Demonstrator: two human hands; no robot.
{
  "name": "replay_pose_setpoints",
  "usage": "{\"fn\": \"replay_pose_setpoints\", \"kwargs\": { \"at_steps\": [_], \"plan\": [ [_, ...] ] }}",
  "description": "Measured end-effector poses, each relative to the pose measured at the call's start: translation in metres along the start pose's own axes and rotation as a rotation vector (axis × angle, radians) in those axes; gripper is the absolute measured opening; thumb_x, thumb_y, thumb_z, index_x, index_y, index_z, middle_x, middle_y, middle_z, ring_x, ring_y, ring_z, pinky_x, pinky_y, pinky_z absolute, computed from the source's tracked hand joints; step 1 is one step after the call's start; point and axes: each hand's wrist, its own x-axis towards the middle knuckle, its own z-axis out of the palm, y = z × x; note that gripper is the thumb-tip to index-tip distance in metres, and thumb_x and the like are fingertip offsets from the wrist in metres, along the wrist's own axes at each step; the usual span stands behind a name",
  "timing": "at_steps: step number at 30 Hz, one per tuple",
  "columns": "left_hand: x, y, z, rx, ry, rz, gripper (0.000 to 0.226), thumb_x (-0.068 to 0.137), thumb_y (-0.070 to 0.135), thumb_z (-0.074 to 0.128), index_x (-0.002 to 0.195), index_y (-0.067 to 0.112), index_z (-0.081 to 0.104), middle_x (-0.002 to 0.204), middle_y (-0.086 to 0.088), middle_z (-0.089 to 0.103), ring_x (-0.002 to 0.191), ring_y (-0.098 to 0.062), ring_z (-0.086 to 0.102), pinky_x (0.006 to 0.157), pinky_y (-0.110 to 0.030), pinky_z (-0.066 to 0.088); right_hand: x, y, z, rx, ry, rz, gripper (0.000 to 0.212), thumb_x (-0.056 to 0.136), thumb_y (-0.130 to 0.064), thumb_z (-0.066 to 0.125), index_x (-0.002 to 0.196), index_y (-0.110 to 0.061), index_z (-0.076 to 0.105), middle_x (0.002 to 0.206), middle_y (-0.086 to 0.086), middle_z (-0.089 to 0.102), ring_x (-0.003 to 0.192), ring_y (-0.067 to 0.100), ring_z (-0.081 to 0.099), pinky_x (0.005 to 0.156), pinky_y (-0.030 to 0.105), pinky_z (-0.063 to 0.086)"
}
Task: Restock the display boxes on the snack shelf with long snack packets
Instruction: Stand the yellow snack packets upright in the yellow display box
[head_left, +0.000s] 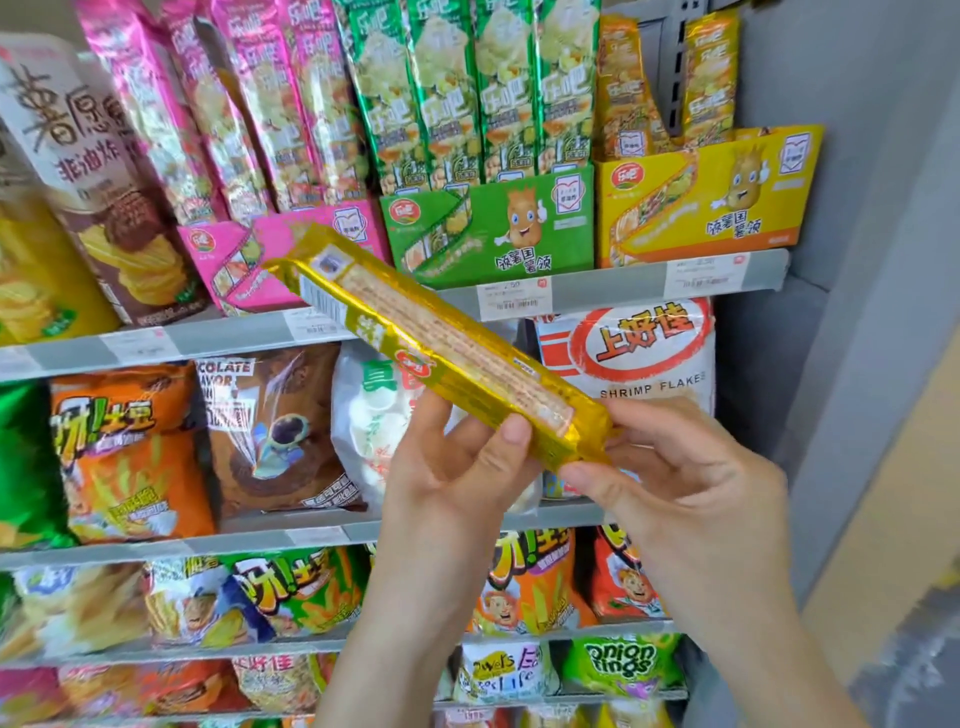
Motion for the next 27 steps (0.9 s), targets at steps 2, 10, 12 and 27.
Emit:
{"fn": "replay_pose_setpoints", "kwargs": {
  "at_steps": [2, 10, 12, 27],
  "plan": [
    [-0.001, 0.001, 0.001, 0.074, 0.004, -0.016, 0.034, 0.086, 0.033, 0.072, 0.114, 0.016, 0.064, 0.101, -0.006, 0.073, 0.101, -0.024, 0.07, 0.082, -0.031, 0.056, -0.001, 0.004, 0.0, -0.139, 0.03, -0.158, 0.037, 0.067, -0.022, 0.083, 0.1, -0.034, 0.07, 0.097, -0.011, 0.064, 0.084, 0.012, 0.069, 0.073, 0.022, 0.056],
    [-0.003, 0.003, -0.005, 0.18, 0.053, 0.006, 0.034, 0.076, 0.015, 0.081, 0.104, 0.002, 0.065, 0.094, -0.013, 0.075, 0.088, -0.025, 0.073, 0.074, -0.027, 0.056, -0.005, 0.005, -0.004, -0.445, -0.133, -0.365, 0.022, 0.078, -0.028, 0.074, 0.091, -0.019, 0.059, 0.105, -0.004, 0.054, 0.105, 0.004, 0.055, 0.087, 0.014, 0.042],
    [-0.004, 0.003, -0.01, 0.174, 0.034, 0.005, 0.034, 0.077, 0.007, 0.074, 0.108, 0.001, 0.061, 0.092, -0.016, 0.075, 0.084, -0.028, 0.073, 0.074, -0.03, 0.057, -0.005, -0.001, -0.006, -0.269, -0.256, -0.155, 0.028, 0.076, -0.044, 0.076, 0.088, -0.026, 0.058, 0.11, -0.007, 0.055, 0.105, 0.017, 0.06, 0.085, 0.026, 0.049],
    [0.013, 0.023, -0.019, -0.031, 0.1, 0.139, 0.011, 0.069, 0.025, 0.078, 0.077, 0.023, 0.072, 0.079, 0.002, 0.07, 0.076, -0.013, 0.067, 0.074, -0.032, 0.056, -0.001, -0.004, -0.018, -0.117, -0.393, 0.207, 0.043, 0.067, -0.047, 0.077, 0.109, -0.041, 0.068, 0.105, -0.009, 0.073, 0.099, 0.008, 0.068, 0.084, 0.02, 0.053]
  ]
}}
